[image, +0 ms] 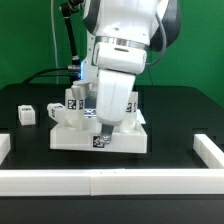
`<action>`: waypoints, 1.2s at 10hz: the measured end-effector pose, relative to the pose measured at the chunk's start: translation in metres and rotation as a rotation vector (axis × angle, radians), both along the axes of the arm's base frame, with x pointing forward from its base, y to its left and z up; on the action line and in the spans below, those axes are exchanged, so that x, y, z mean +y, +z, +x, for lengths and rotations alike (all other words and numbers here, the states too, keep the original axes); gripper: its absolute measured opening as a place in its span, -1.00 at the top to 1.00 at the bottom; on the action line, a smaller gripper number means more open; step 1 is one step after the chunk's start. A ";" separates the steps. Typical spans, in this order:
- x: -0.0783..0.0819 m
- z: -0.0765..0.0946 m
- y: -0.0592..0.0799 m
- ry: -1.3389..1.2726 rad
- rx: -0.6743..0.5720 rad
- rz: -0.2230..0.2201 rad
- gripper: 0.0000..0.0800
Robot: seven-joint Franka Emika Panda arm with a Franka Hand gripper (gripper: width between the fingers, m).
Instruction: Assemble square table
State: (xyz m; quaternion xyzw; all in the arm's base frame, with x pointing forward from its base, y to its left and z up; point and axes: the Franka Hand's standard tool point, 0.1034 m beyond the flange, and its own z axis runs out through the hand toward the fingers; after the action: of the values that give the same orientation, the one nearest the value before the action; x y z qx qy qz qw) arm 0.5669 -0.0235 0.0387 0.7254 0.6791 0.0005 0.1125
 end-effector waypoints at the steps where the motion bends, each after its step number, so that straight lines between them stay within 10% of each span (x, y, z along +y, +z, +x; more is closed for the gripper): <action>1: 0.019 0.013 0.000 0.039 -0.014 0.007 0.86; 4: 0.062 0.042 0.009 0.056 -0.067 0.040 0.86; 12: 0.079 0.056 0.007 0.046 -0.071 0.051 0.86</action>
Offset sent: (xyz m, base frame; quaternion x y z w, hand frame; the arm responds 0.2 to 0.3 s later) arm 0.0190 0.0346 0.0056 -0.0212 0.0129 0.0927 0.9954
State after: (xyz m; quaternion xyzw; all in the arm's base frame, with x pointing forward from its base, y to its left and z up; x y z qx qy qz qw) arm 0.6225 0.0556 0.0454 0.7119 0.6908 0.0459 0.1181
